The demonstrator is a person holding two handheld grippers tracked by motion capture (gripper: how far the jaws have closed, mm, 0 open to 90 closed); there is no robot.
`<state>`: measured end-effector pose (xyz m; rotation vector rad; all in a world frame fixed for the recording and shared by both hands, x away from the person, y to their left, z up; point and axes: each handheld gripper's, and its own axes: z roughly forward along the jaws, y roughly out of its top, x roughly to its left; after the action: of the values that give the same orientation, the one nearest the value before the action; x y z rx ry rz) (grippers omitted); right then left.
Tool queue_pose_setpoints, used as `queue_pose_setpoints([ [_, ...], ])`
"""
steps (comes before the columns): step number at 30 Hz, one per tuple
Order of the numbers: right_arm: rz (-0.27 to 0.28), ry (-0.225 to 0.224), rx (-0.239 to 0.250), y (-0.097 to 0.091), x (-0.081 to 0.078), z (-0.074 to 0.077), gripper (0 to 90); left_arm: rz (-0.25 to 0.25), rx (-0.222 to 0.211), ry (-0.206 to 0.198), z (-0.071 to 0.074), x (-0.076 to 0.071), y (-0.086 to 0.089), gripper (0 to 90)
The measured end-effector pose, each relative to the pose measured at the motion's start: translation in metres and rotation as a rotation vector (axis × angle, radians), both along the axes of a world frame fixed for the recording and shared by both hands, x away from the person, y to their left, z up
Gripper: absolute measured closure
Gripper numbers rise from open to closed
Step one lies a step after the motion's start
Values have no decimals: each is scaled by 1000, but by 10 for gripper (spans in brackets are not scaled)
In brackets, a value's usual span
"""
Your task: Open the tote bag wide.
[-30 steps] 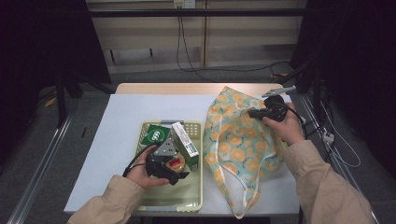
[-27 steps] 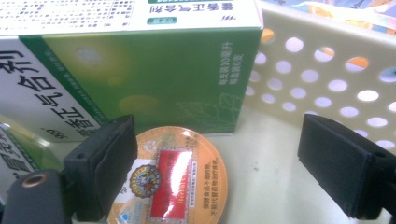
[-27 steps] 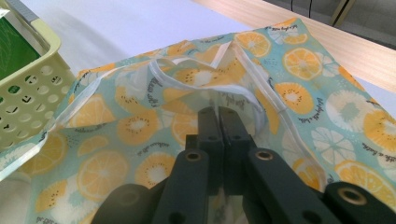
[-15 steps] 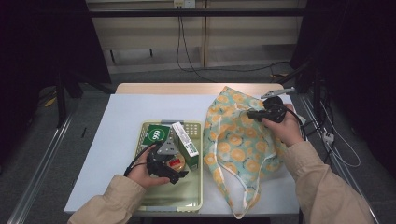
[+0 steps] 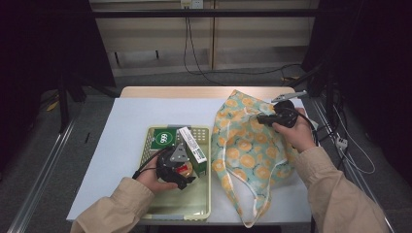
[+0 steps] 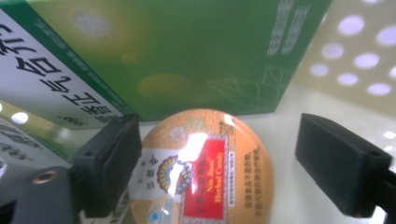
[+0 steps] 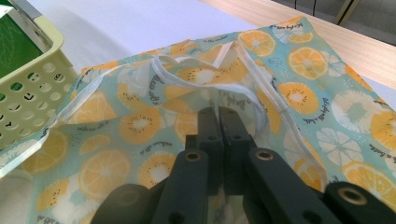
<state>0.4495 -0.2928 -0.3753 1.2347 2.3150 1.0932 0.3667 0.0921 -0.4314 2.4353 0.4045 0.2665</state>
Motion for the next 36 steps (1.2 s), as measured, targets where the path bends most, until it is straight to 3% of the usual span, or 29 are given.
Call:
queue_pose_setpoints([
  [3,0,2,4,1,0,-1,890,-15,31,7,-1,-2,-2,137],
  [5,1,2,3,2,0,-2,890,-4,-18,46,1,-2,1,157],
  [6,3,3,4,2,0,-2,890,-14,-13,55,4,0,4,187],
  [7,6,3,5,3,-1,-3,890,34,-62,62,4,-2,4,205],
  [8,5,6,5,3,-1,-3,890,38,-74,78,7,-2,7,202],
  [9,5,4,5,2,-1,-3,891,77,-83,67,9,-3,7,209],
  [11,2,3,6,1,-2,-3,890,91,-147,121,12,-1,10,325],
  [12,2,3,8,0,-2,-2,891,120,-134,114,14,-2,10,394],
  [14,-1,1,10,-1,-2,-2,890,126,-133,131,17,-1,10,598],
  [16,-3,0,11,-2,-3,-1,891,173,-124,103,20,-1,10,763],
  [17,-3,-1,10,-2,-3,-1,891,171,-140,118,21,1,9,832],
  [19,-4,-2,10,-2,-3,-1,891,202,-126,127,23,5,8,900],
  [23,-1,-1,11,-2,-3,0,891,268,-93,82,29,13,5,900],
  [25,3,0,12,-2,-4,0,891,294,-78,77,29,18,4,900],
  [29,7,-5,15,-2,-3,0,891,308,-17,81,23,27,-1,900],
  [31,5,-4,20,-2,-4,0,891,312,-29,100,21,29,-3,900],
  [34,5,-1,19,-3,-3,0,891,303,10,61,21,27,-9,900],
  [36,5,-3,19,-3,-3,0,891,297,7,85,19,27,-11,900],
])
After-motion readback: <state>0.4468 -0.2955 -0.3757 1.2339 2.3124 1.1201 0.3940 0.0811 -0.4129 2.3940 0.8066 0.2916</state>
